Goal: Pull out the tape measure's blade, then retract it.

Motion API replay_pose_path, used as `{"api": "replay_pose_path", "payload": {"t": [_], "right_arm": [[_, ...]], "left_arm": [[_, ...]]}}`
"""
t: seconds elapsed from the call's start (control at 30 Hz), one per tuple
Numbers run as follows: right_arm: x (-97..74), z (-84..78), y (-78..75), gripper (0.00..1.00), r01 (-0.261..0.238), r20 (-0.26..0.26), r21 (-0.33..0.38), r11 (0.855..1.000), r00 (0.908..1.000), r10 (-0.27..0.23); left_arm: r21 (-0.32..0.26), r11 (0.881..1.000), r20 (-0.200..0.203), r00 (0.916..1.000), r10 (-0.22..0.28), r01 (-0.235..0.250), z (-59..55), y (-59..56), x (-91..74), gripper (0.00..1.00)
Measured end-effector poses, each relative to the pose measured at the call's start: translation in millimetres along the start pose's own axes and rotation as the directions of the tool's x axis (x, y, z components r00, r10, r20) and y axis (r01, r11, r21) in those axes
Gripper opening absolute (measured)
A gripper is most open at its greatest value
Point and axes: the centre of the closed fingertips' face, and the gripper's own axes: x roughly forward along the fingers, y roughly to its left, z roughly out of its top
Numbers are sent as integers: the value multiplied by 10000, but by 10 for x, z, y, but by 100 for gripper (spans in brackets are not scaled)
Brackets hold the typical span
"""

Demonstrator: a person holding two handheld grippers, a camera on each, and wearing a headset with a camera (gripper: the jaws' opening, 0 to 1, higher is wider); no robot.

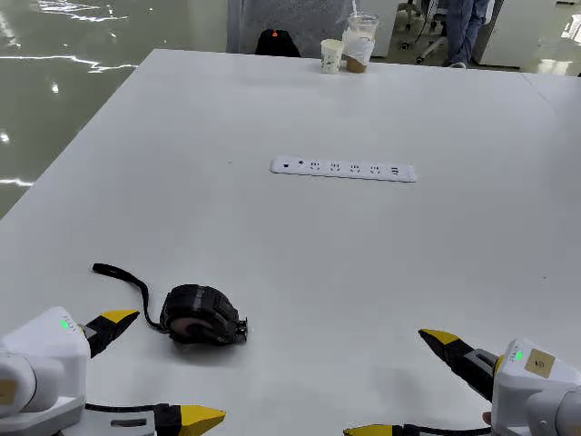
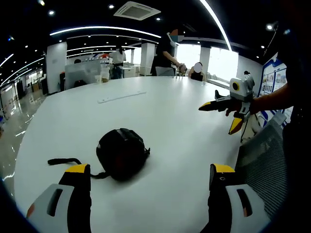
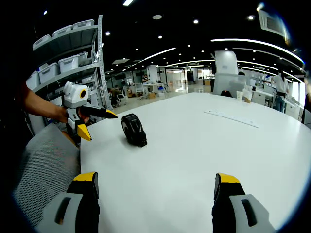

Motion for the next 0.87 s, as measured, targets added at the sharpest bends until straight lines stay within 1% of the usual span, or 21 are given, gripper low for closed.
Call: {"api": "replay_pose_path", "payload": {"t": [0.23,0.37,0.43,0.47,0.5,0.57,0.6,0.73,0.8,0.87], "right_arm": [[-5,14,-1,99,-6,42,1,10000,10000,6],[-5,22,-6,99,3,58,-12,10000,10000,-3],[-6,27,-6,99,11,74,0,10000,10000,-11],[-6,29,-7,99,14,87,17,10000,10000,-14],[-7,29,-7,99,13,91,23,10000,10000,-13],[-10,30,-9,99,17,105,13,10000,9999,-17],[-12,28,-10,99,22,98,30,10000,9999,-22],[-21,23,-13,99,36,94,50,10000,9999,-37],[-26,21,-15,99,49,92,34,10000,9999,-49],[-28,22,-17,99,51,101,57,10000,9999,-52]], "left_arm": [[-40,10000,98,10000,0,0,17,-12,-19,99],[-150,9999,218,9998,3,0,37,-7,-28,99],[-322,9995,217,9997,-64,71,41,-14,-32,99],[-315,9994,218,9997,-103,110,42,-21,-33,97],[-272,9996,128,9999,-94,97,31,-24,-33,96],[-140,9999,233,9997,-15,18,46,-11,-33,99],[-298,9995,213,9997,-89,95,44,-27,-38,99],[-193,9998,232,9997,-16,20,50,-18,-49,99],[-286,9996,250,9997,-56,63,55,-20,-52,99],[-235,9997,241,9997,-67,72,55,-20,-53,99]]}}
